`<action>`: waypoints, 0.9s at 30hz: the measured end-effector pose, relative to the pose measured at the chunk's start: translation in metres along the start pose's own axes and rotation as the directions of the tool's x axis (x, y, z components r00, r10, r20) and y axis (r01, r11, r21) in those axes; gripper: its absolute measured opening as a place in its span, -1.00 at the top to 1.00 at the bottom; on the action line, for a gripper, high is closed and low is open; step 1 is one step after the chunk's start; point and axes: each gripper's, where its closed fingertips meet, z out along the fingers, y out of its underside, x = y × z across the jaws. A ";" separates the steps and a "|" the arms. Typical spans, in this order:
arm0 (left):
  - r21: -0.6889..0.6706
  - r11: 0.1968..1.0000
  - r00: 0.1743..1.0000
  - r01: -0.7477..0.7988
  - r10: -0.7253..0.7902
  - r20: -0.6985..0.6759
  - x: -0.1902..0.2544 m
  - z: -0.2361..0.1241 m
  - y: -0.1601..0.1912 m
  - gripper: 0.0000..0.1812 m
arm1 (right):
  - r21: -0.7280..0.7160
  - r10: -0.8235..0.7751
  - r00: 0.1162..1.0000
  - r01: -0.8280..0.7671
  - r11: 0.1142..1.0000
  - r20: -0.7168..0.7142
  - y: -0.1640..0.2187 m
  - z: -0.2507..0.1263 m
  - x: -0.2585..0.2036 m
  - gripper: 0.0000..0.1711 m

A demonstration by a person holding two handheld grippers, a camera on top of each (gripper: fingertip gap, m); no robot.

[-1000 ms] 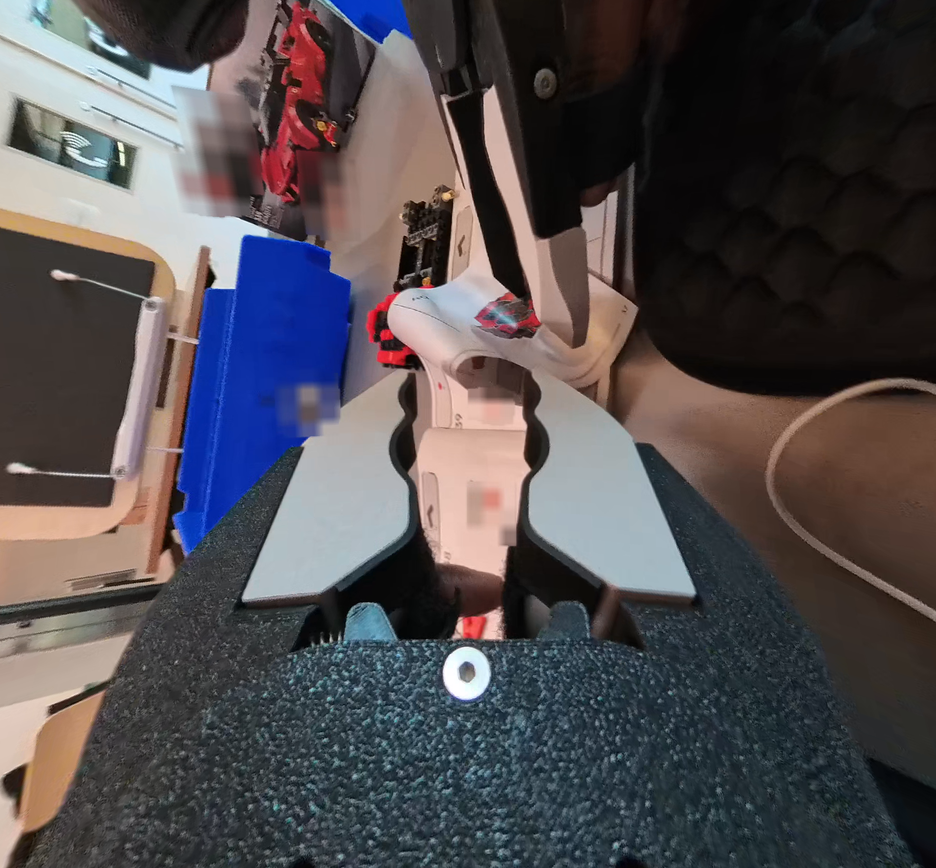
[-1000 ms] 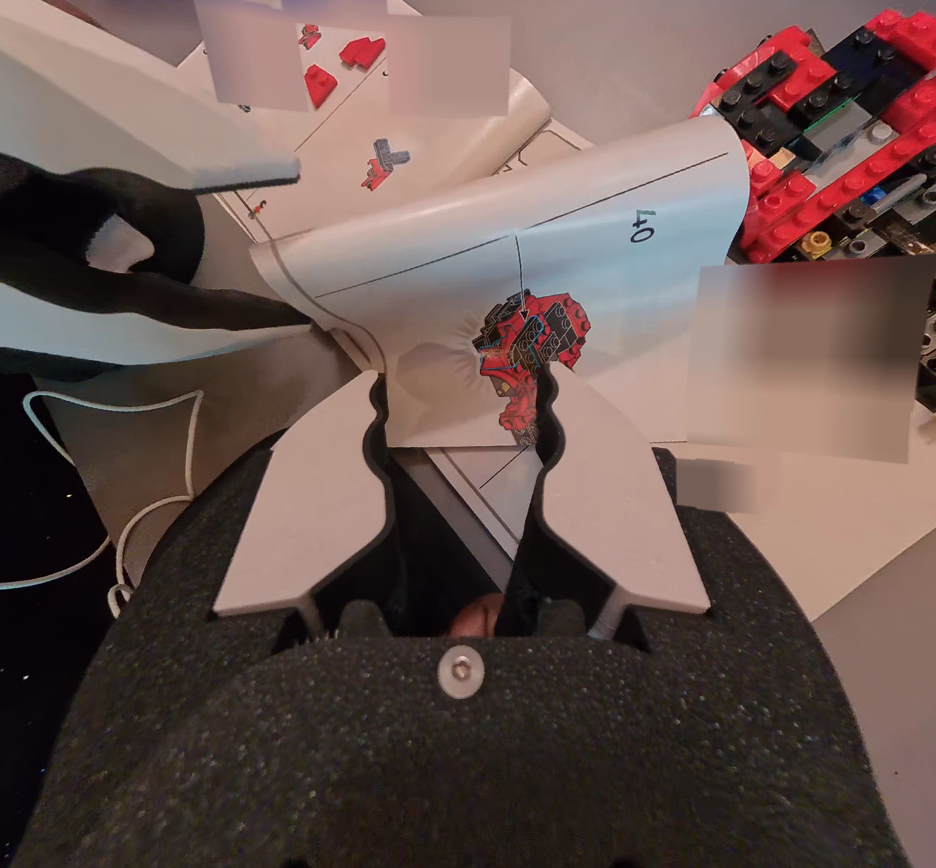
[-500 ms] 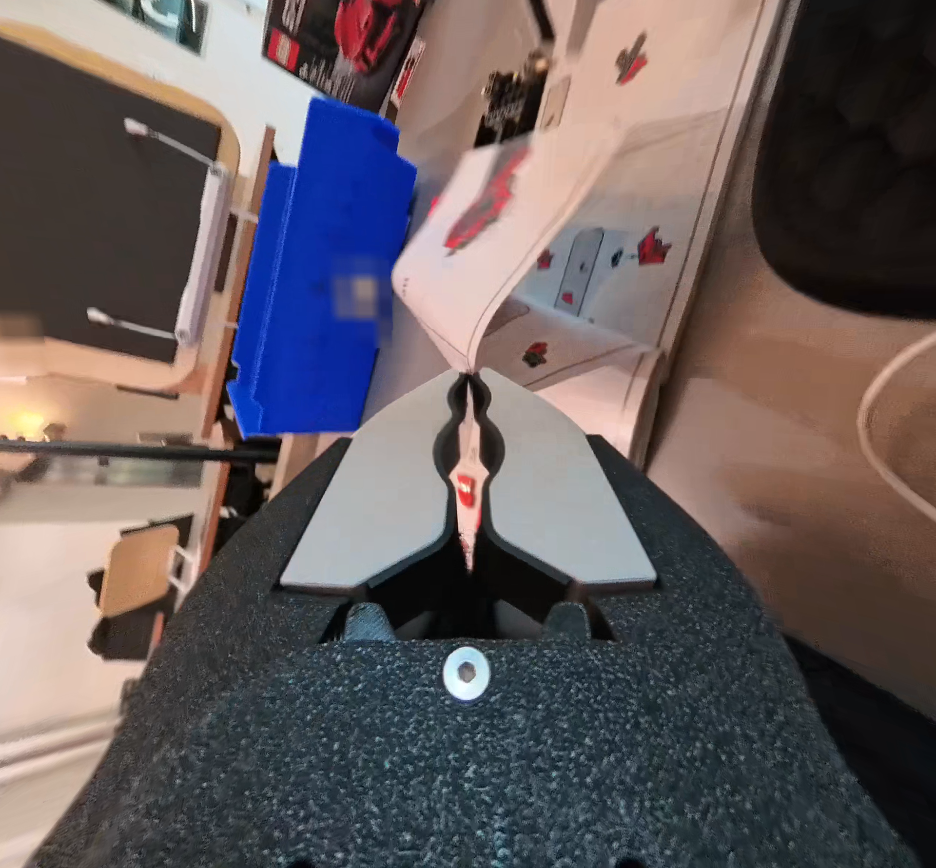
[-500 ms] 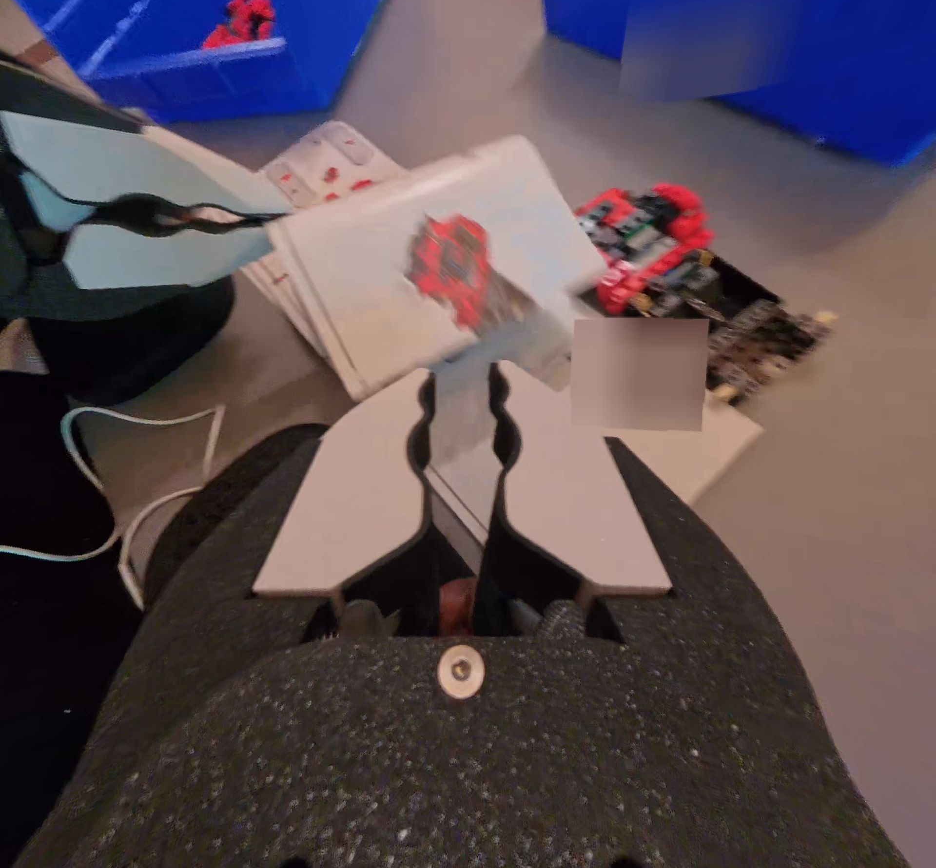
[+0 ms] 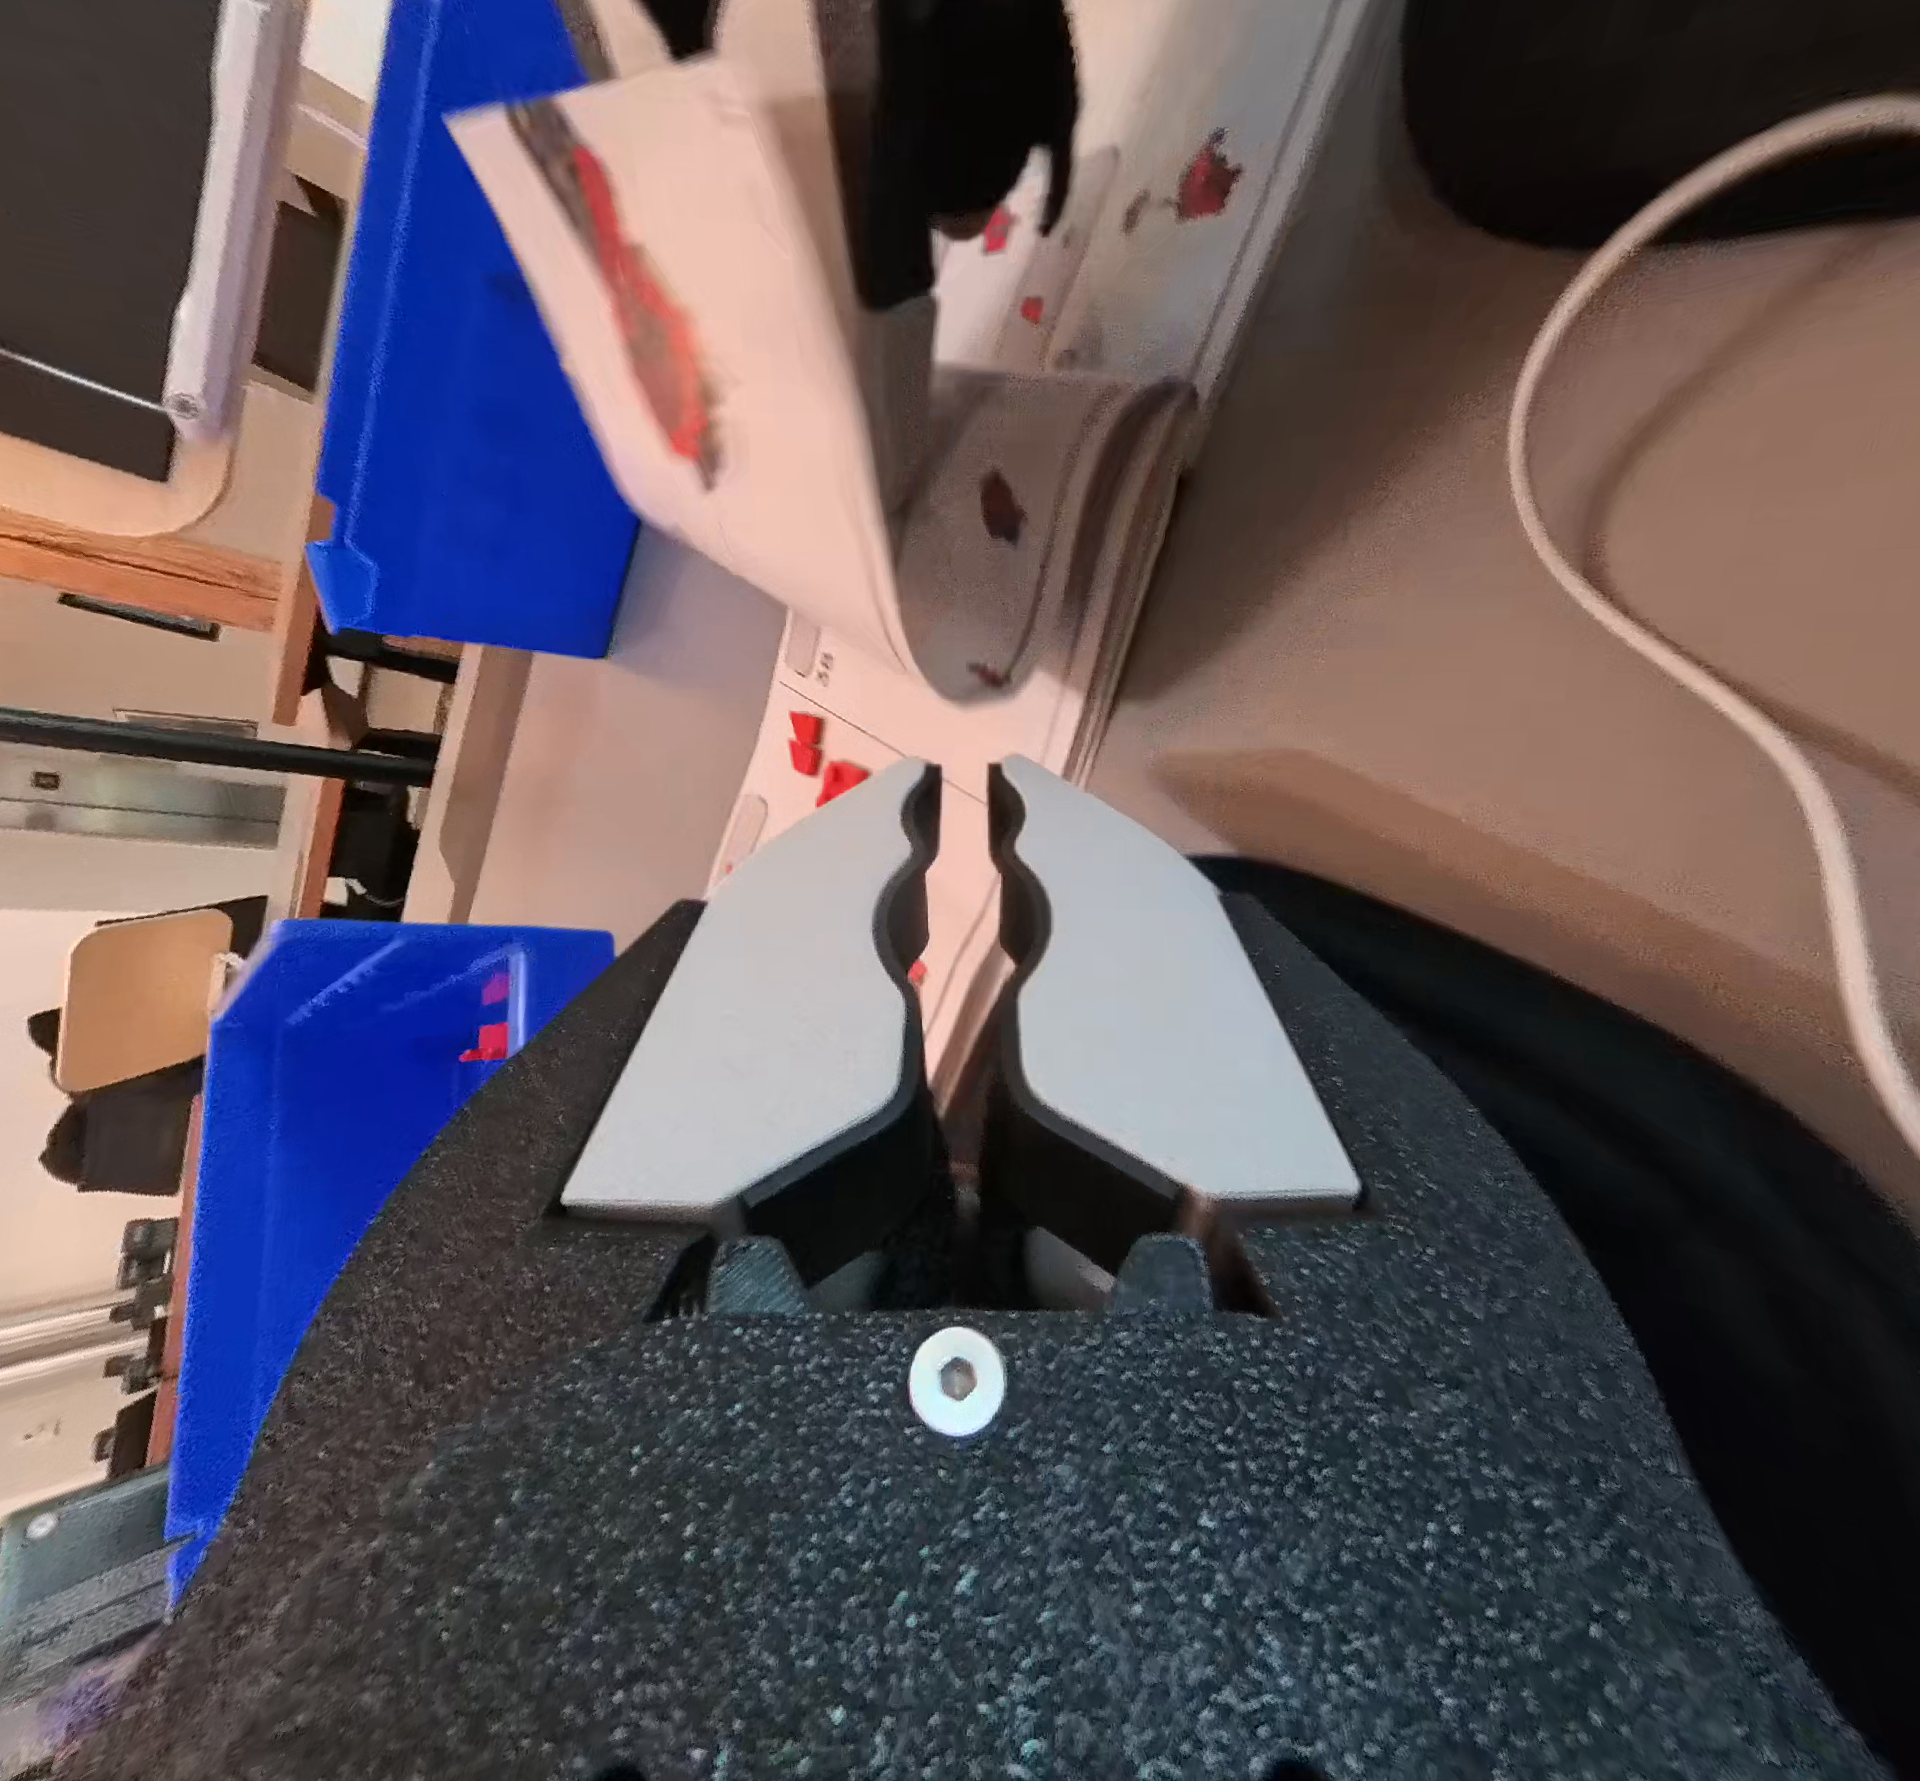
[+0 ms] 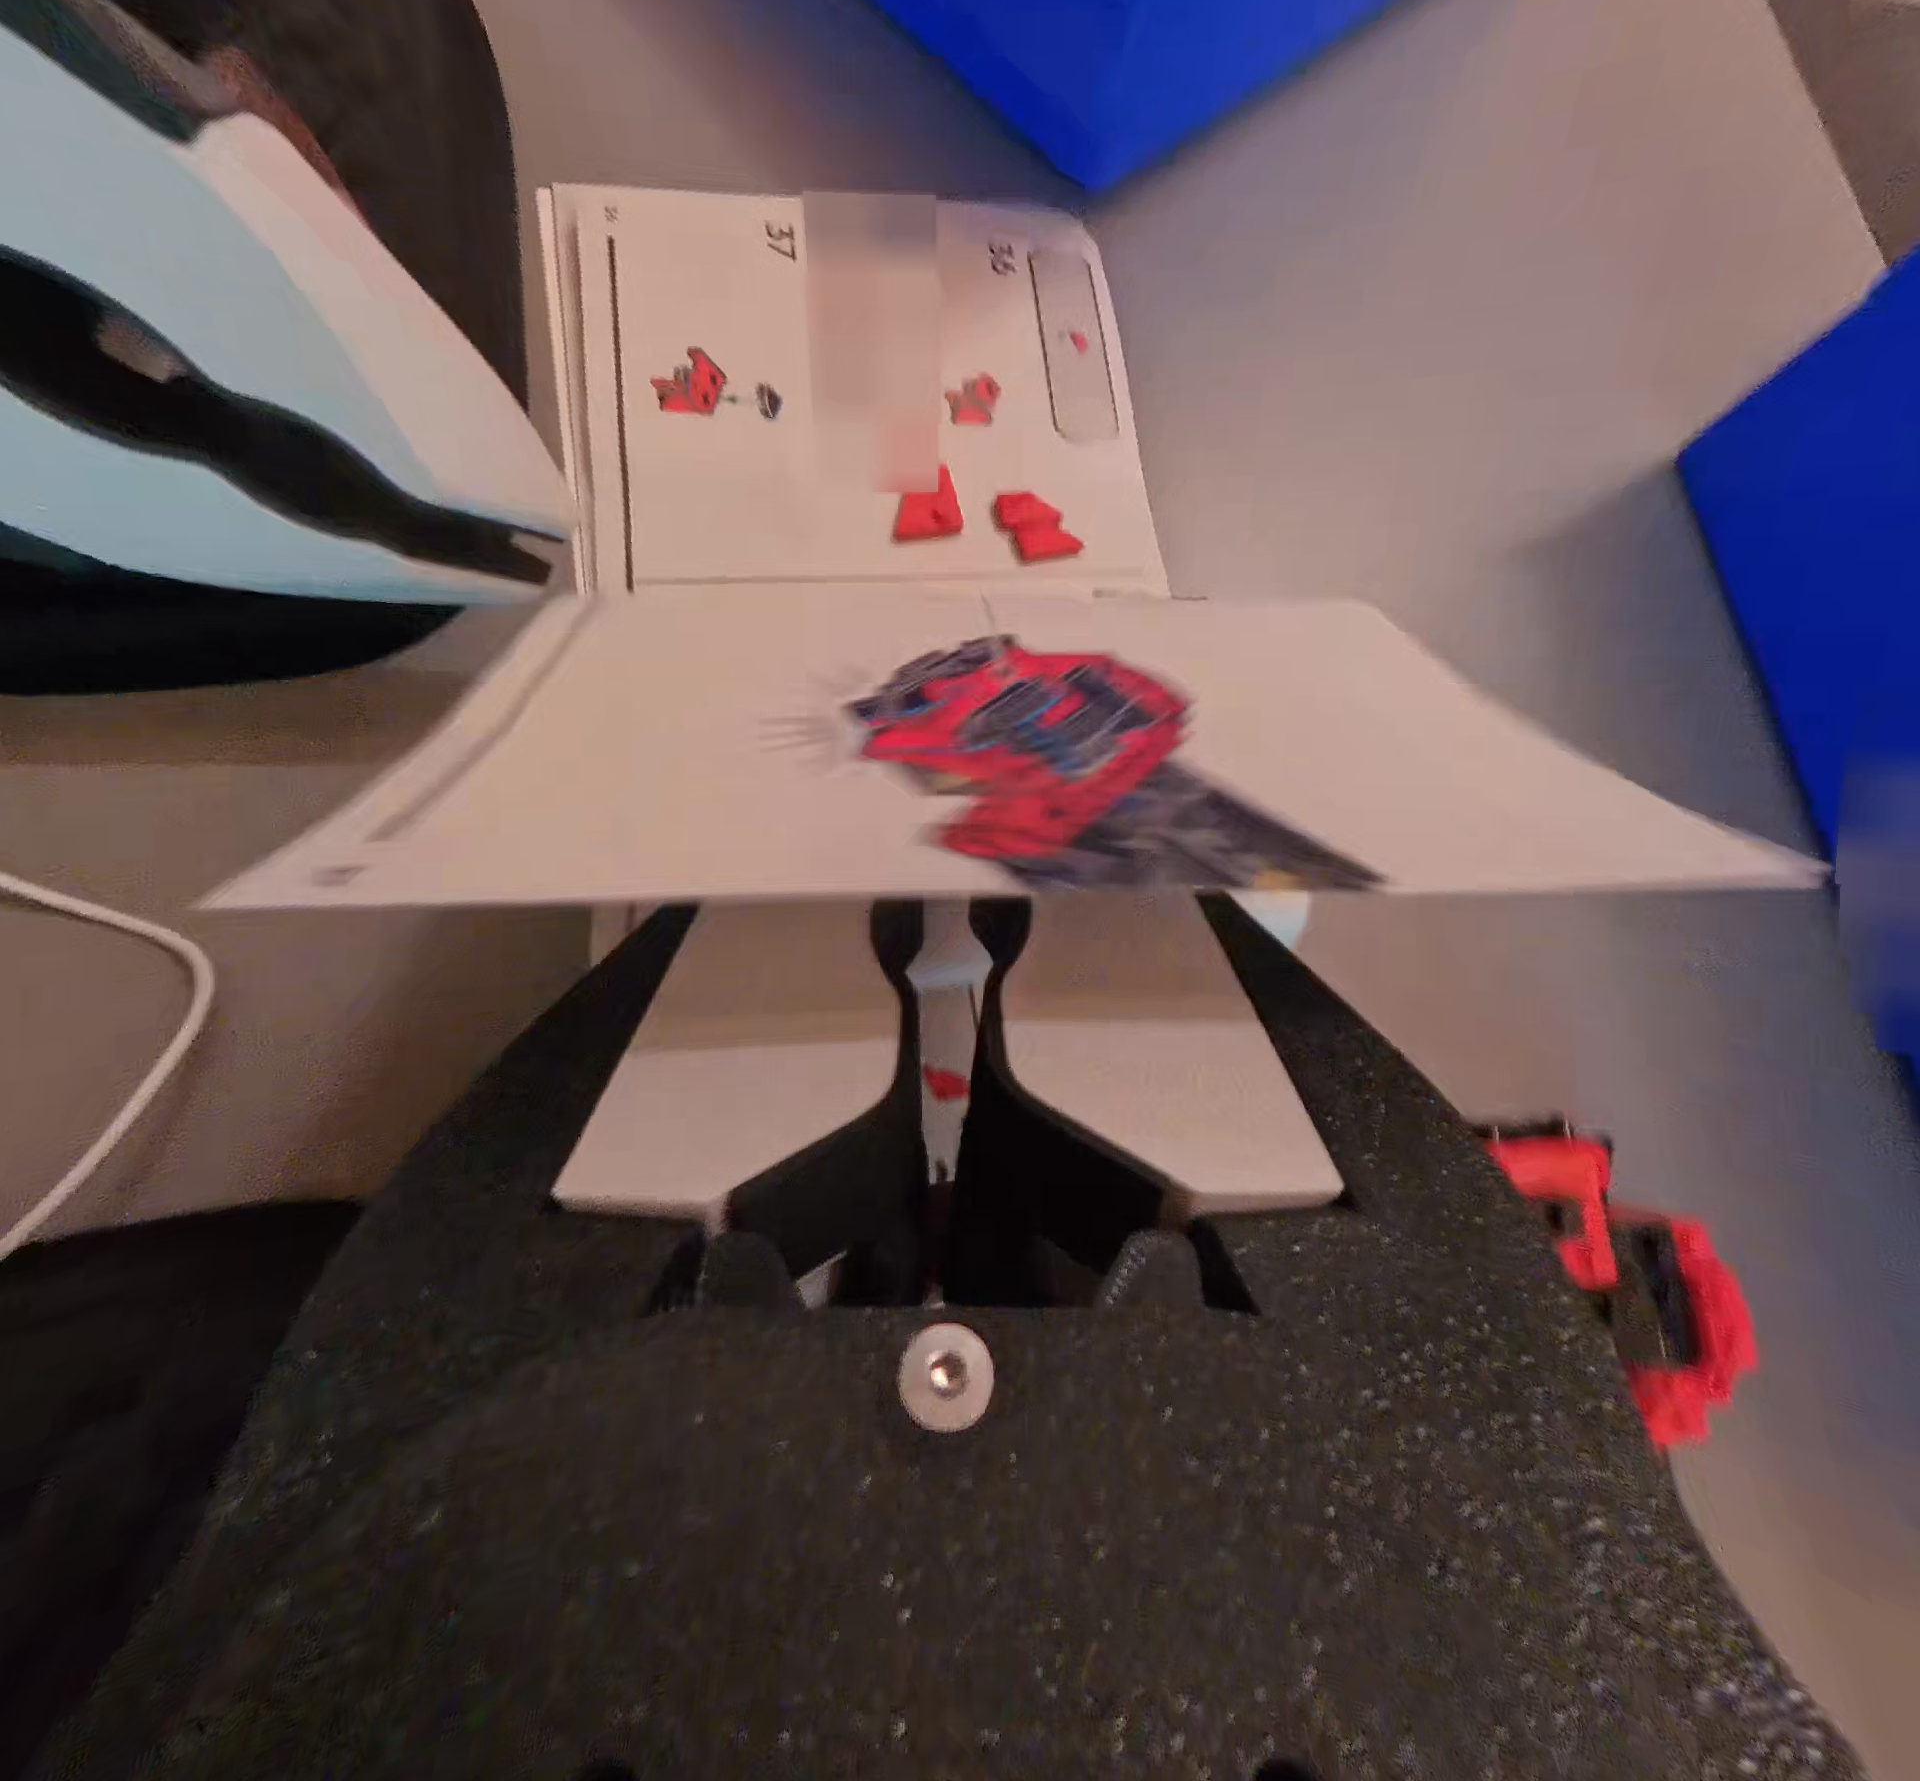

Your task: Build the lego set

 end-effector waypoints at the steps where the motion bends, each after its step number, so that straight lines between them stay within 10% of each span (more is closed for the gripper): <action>1: -0.007 1.000 1.000 -0.009 0.009 -0.014 0.002 -0.002 0.003 0.88 | -0.005 -0.011 1.000 0.011 1.000 0.020 -0.002 0.005 -0.001 0.97; 9: 0.303 0.952 0.997 0.033 -0.012 -0.072 -0.019 -0.035 -0.067 0.83 | -0.080 0.096 0.981 -0.083 0.993 0.167 0.006 0.026 -0.012 0.99; 16: -0.035 0.975 0.966 -0.219 0.212 -0.146 0.003 0.044 -0.024 0.91 | -0.012 0.129 0.978 -0.129 0.992 0.166 0.004 0.016 -0.007 0.90; 27: -0.075 0.990 0.992 -0.120 0.117 -0.044 -0.024 0.022 -0.001 0.82 | 0.045 0.379 0.866 -0.415 0.909 0.327 0.026 -0.016 -0.004 0.91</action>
